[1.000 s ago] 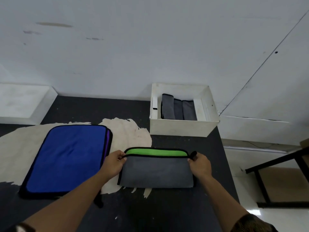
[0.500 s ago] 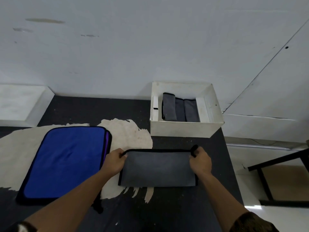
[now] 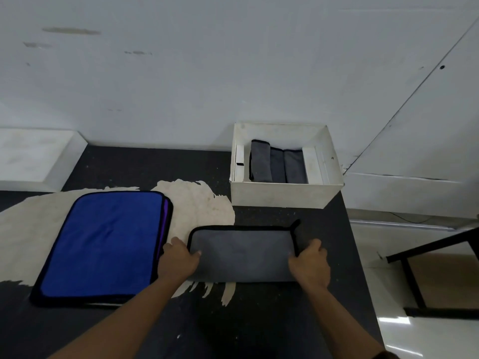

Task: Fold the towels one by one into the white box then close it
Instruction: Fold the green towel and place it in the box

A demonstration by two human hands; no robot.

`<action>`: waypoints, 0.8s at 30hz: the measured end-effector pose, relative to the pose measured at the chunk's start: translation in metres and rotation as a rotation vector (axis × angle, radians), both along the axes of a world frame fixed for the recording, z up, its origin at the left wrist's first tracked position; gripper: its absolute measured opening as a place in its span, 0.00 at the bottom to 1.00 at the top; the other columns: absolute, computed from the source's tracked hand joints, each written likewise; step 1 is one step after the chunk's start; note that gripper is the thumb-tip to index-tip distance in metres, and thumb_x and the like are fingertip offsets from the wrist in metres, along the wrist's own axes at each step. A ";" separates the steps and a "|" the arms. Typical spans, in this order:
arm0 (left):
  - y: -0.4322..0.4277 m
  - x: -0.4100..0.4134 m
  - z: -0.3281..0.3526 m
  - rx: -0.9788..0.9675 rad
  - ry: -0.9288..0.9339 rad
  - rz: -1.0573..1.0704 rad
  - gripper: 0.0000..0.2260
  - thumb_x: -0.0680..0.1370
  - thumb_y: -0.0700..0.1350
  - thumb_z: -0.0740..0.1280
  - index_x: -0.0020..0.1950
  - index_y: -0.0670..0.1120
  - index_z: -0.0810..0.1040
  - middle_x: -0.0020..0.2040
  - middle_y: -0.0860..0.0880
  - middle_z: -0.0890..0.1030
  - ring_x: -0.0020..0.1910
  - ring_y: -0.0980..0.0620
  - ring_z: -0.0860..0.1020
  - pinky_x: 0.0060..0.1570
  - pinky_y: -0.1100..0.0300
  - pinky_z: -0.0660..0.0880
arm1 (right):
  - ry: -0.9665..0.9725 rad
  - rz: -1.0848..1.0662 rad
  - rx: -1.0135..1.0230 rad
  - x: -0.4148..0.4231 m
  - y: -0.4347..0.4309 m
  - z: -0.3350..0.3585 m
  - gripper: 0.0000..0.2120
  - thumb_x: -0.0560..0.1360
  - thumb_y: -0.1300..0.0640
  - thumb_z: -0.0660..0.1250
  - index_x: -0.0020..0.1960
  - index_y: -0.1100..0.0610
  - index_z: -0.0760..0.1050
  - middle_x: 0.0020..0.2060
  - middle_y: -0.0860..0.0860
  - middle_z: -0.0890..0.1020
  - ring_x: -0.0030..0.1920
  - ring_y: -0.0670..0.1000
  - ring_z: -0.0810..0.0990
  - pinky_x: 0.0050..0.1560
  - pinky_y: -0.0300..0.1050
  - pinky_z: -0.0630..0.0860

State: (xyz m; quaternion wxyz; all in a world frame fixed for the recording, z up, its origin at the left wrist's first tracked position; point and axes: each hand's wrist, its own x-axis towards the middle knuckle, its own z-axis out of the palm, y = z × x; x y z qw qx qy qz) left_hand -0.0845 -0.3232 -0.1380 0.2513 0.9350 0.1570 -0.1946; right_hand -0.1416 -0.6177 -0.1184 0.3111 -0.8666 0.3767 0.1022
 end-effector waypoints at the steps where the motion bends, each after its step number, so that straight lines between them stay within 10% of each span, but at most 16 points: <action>1: -0.004 -0.007 -0.001 -0.024 -0.001 0.026 0.23 0.73 0.55 0.71 0.57 0.41 0.68 0.53 0.42 0.74 0.46 0.45 0.76 0.40 0.54 0.76 | 0.038 0.007 -0.007 -0.006 0.004 -0.001 0.29 0.74 0.49 0.71 0.67 0.59 0.61 0.62 0.61 0.71 0.56 0.63 0.76 0.45 0.50 0.70; 19: -0.021 -0.060 0.007 -0.209 -0.030 0.125 0.18 0.77 0.38 0.69 0.62 0.41 0.63 0.52 0.40 0.76 0.45 0.49 0.74 0.44 0.56 0.72 | 0.029 0.106 -0.005 -0.056 -0.023 -0.010 0.11 0.80 0.54 0.64 0.58 0.60 0.74 0.50 0.57 0.81 0.44 0.53 0.76 0.41 0.43 0.69; 24: -0.029 -0.081 0.005 0.099 -0.252 -0.013 0.27 0.73 0.48 0.73 0.68 0.44 0.65 0.61 0.42 0.73 0.56 0.44 0.74 0.51 0.50 0.75 | -0.068 0.285 -0.311 -0.073 -0.007 -0.021 0.20 0.72 0.53 0.73 0.58 0.59 0.71 0.55 0.60 0.75 0.52 0.60 0.75 0.46 0.54 0.75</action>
